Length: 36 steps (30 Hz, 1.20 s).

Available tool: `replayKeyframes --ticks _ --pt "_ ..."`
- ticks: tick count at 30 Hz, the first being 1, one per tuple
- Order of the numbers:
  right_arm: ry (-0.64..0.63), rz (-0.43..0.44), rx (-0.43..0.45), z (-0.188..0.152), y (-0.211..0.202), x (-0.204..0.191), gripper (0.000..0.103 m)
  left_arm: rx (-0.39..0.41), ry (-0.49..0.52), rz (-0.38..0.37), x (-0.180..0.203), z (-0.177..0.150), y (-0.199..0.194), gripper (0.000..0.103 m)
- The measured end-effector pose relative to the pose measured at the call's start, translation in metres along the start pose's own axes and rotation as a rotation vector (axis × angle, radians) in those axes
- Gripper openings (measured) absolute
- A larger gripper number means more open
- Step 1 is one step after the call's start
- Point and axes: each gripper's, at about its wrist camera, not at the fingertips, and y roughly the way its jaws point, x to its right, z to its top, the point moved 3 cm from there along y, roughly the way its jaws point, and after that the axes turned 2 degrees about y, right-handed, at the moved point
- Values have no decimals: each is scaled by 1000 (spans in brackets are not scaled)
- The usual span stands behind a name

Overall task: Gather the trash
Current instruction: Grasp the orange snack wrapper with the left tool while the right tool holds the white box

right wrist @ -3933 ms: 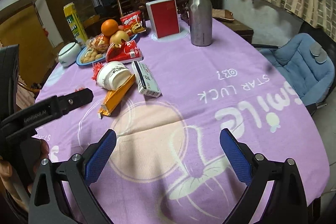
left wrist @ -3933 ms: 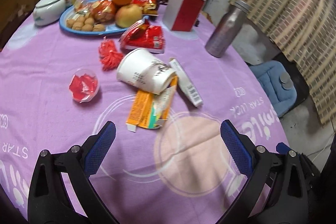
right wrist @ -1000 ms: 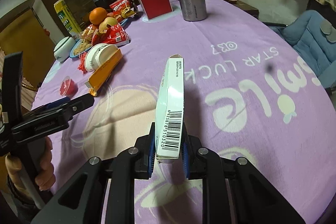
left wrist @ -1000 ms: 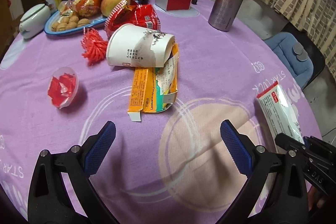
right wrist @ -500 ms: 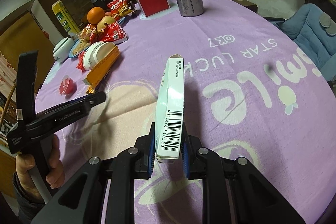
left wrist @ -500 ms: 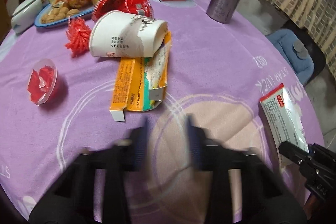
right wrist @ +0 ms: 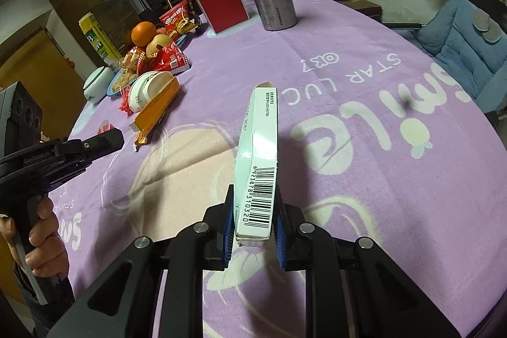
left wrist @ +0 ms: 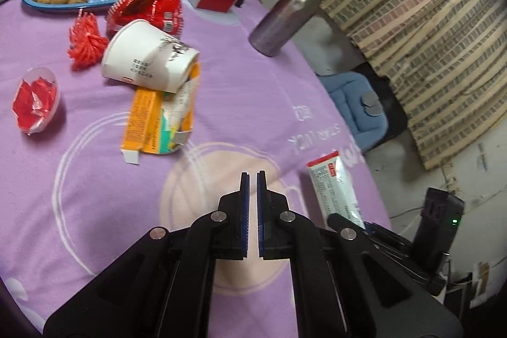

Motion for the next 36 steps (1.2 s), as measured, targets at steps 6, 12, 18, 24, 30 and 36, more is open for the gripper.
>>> replayKeyframes --ticks 6,12,18,24,30,36 --pt "13 -2 4 -5 -5 7 22 43 40 98 3 5 -10 5" --pt "22 9 3 -7 -4 9 22 138 31 212 -15 15 -17 27" --pt "19 21 -6 -8 2 5 22 168 88 334 -18 15 11 41" --pt "14 21 -16 -8 7 1 22 173 183 444 -14 9 38 39" --pt "0 32 -18 -11 8 -8 22 159 200 471 -19 7 45 13" --pt "16 33 -2 -11 -1 -4 22 197 139 201 2 11 -4 9"
